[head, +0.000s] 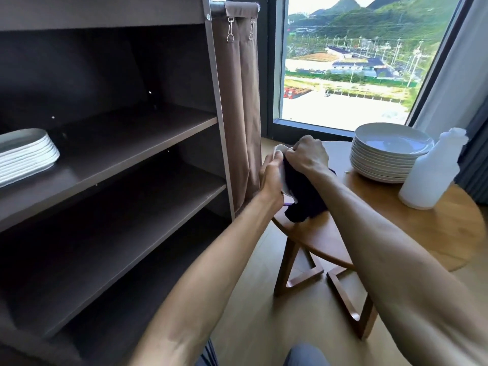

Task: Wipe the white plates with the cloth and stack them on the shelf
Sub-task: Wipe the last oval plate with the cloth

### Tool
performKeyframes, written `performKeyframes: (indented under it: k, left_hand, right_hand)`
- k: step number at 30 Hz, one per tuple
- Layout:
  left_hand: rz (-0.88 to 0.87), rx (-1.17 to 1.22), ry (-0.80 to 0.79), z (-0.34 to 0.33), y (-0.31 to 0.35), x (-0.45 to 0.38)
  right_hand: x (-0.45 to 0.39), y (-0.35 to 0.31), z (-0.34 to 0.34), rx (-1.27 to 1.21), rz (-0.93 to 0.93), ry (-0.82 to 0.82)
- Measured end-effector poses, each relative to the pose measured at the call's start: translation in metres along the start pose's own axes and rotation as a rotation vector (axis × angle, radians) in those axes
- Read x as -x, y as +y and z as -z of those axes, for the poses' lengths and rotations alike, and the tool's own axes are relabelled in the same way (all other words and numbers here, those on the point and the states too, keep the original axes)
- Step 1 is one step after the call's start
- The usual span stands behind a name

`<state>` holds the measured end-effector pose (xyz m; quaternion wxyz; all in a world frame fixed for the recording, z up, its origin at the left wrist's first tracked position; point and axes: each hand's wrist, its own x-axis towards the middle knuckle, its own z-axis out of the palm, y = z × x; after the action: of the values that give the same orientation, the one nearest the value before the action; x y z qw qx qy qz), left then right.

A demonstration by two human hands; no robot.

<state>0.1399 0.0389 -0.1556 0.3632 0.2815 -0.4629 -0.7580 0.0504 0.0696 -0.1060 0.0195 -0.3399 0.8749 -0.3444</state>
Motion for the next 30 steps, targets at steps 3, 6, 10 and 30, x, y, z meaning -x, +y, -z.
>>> performKeyframes:
  k: [3, 6, 10, 30]
  left_hand:
    - [0.129, 0.137, -0.059, -0.007, -0.003, 0.008]
    - [0.175, 0.147, -0.084, -0.014, 0.003, 0.01]
    - [0.207, 0.071, -0.053, -0.014, 0.005, 0.015]
    - [0.005, 0.028, -0.016, -0.015, 0.0, 0.016]
  right_hand:
    - [0.011, -0.014, 0.002, -0.092, 0.063, -0.019]
    - [0.019, -0.013, 0.003, -0.135, 0.03, -0.029]
    - [0.029, 0.0, -0.01, -0.08, -0.032, -0.02]
    - [0.018, 0.015, 0.008, -0.242, -0.039, -0.113]
